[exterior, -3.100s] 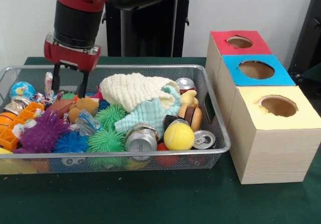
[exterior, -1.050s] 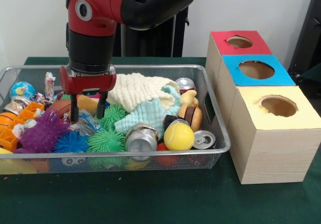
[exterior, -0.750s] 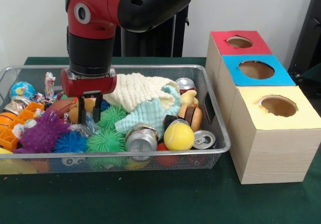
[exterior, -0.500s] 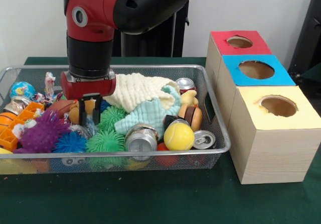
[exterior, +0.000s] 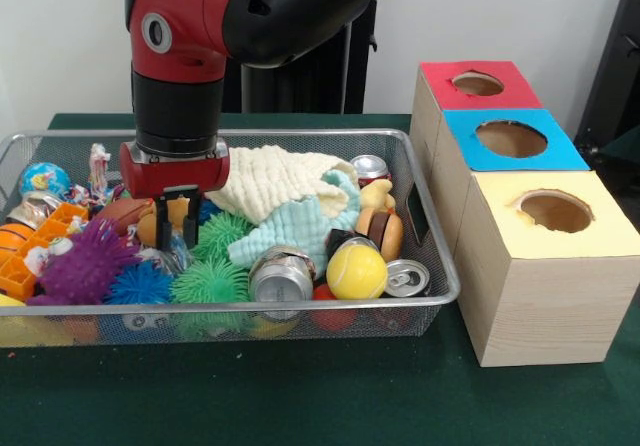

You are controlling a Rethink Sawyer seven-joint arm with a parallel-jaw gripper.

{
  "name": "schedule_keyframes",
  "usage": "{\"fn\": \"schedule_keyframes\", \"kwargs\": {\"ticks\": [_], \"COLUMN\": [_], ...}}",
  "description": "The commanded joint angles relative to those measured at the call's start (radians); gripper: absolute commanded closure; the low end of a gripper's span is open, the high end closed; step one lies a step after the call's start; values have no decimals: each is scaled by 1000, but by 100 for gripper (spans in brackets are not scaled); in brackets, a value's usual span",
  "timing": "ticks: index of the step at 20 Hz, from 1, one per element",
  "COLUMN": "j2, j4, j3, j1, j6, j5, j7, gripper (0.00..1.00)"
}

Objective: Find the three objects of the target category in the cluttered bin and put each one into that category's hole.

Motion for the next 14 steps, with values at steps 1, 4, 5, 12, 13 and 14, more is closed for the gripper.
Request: {"fn": "schedule_keyframes", "kwargs": {"ticks": [1, 4, 5, 12, 13, 14], "j2": [14, -1, -19, -93, -93, -95], "j4": [-109, -88, -72, -47, -45, -46], "j3": [129, 103, 86, 6, -1, -1], "j1": [-22, -10, -2, 27, 35, 39], "j6": [67, 38, 8, -129, -131, -131], "j5": [27, 5, -12, -134, -149, -155], "j7": [-64, -13, 19, 142, 151, 161], "gripper": [100, 100, 100, 100, 100, 100]}}
